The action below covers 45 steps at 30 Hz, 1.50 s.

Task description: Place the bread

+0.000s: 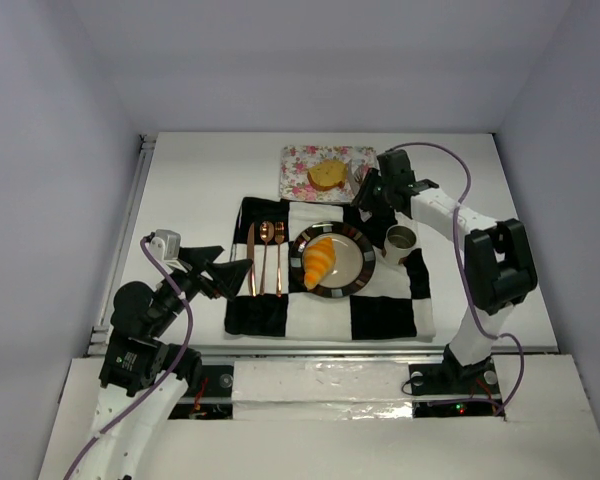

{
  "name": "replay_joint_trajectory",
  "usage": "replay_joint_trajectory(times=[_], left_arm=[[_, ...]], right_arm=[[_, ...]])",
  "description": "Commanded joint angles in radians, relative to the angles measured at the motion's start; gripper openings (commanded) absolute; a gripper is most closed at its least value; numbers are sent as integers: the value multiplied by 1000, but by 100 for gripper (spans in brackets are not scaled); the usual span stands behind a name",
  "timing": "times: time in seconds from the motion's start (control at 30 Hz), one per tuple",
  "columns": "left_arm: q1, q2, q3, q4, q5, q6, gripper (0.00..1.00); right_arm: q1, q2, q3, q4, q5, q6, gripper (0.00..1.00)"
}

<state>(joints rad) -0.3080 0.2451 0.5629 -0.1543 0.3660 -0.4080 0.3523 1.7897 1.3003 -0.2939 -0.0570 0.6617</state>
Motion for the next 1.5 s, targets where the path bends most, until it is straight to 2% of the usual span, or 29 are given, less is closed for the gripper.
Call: replay_joint_trajectory(times=[0.0, 0.13, 0.27, 0.5, 0.57, 0.9, 1.1, 1.3, 1.47], left_arm=[[-6, -9, -8, 52, 17, 5, 97], [-6, -9, -9, 53, 17, 5, 97], [-6, -6, -8, 52, 14, 3, 97], [-6, -3, -8, 52, 14, 3, 97], [-6, -3, -8, 52, 14, 3, 96], [3, 0, -8, 53, 17, 1, 96], [3, 2, -9, 55, 21, 1, 96], [12, 13, -9, 58, 27, 1, 96], [21, 23, -11, 61, 37, 1, 96]], right_arm=[[-9, 17, 40, 93, -81, -7, 42], [-9, 37, 13, 145, -129, 6, 40], [-9, 42, -12, 173, -147, 19, 33], [-9, -41, -73, 203, -147, 22, 18], [-9, -70, -88, 205, -149, 21, 17], [-9, -377, -217, 148, -208, 12, 14], [-9, -654, -404, 62, -270, 27, 14], [25, -994, -530, -131, -346, 65, 13], [25, -1173, -599, -284, -388, 93, 14]])
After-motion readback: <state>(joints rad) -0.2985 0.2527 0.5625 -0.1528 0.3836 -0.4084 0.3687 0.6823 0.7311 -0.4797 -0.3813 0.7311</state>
